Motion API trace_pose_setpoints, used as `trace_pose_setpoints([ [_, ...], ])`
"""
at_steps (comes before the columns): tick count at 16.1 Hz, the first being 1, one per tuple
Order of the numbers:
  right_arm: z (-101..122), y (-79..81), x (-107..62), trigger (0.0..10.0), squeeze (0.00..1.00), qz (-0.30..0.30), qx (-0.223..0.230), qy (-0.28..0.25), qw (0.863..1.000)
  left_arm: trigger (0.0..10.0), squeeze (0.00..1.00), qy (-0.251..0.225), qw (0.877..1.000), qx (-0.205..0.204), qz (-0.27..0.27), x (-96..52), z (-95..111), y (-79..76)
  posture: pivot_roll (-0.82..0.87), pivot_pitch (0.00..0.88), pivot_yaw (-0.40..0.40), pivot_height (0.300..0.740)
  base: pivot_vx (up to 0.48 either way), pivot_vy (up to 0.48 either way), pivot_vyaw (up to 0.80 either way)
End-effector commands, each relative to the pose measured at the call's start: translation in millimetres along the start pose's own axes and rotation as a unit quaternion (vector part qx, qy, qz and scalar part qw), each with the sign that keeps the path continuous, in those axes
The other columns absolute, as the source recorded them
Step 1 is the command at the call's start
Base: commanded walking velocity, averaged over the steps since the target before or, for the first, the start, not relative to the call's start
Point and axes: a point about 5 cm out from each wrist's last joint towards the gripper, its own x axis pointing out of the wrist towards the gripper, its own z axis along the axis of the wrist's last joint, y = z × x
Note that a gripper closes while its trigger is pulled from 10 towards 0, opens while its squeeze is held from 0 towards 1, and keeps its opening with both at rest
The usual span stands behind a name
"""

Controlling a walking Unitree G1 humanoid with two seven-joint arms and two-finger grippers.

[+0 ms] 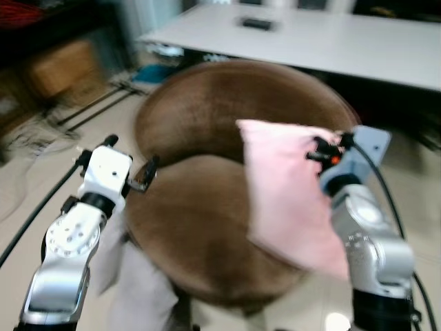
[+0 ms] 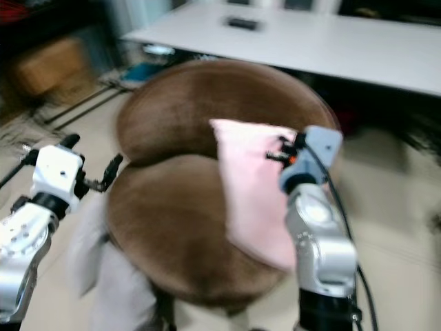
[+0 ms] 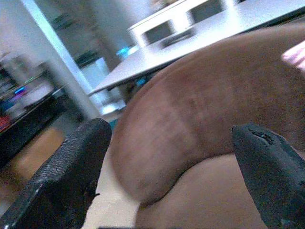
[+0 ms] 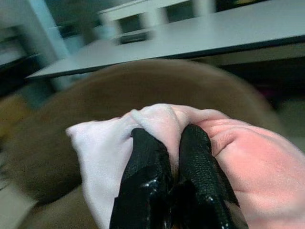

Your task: Move the pillow to the sofa from floor

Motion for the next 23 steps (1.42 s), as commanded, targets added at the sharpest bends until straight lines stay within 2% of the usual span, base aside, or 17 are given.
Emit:
trace_pose_setpoints([
  [1, 10, 7.2, -1.2, 10.0, 0.00, 0.024, 0.008, -0.021, 0.999, 10.0, 0.00, -0.002, 1.000, 0.001, -0.004, 0.1, 0, -3.5, 0.03, 0.000, 0.043, 0.740, 0.000, 0.000, -0.77],
  [5, 6, 35.0, 0.9, 10.0, 0.00, 0.113, -0.007, -0.005, 0.994, 10.0, 0.00, -0.006, 1.000, -0.009, 0.012, -7.5, 0, -1.7, 0.05, 0.000, -0.006, 0.740, 0.000, 0.000, 0.00],
  [9, 11, 50.5, 2.7, 10.0, 0.00, 0.172, 0.002, -0.011, 0.985, 10.0, 0.01, -0.010, 1.000, -0.015, 0.018, -15.7, 1, 0.3, 0.08, 0.000, -0.035, 0.740, 0.000, 0.000, 0.00],
  [12, 16, 59.8, 6.3, 10.0, 0.00, 0.179, 0.004, -0.019, 0.984, 10.0, 0.02, -0.012, 1.000, -0.015, 0.020, -17.4, 3, 3.2, 0.09, 0.000, -0.038, 0.740, 0.320, 0.000, 0.79],
  [17, 15, 67.7, 10.1, 10.0, 0.00, 0.187, -0.001, -0.014, 0.982, 10.0, 0.01, -0.010, 1.000, -0.011, 0.016, -18.2, 4, 3.0, 0.09, 0.000, -0.036, 0.740, 0.338, 0.000, 0.00],
  [20, 13, 68.7, 11.8, 10.0, 0.00, 0.186, -0.008, -0.008, 0.983, 10.0, 0.01, -0.008, 1.000, -0.011, 0.015, -18.4, 4, 2.5, 0.09, 0.000, -0.036, 0.740, 0.313, 0.000, -0.56],
  [22, 10, 74.1, 12.8, 10.0, 0.00, 0.200, -0.018, 0.006, 0.980, 10.0, 0.00, -0.004, 1.000, -0.010, 0.014, -19.5, 3, 2.0, 0.09, 0.000, -0.036, 0.740, 0.000, 0.000, 0.00],
  [23, 6, 78.4, 13.2, 10.0, 0.00, 0.211, -0.017, 0.019, 0.977, 10.0, 0.00, 0.004, 1.000, -0.010, -0.003, -20.6, 1, -0.7, 0.09, 0.000, -0.037, 0.740, 0.000, 0.000, 0.00],
])
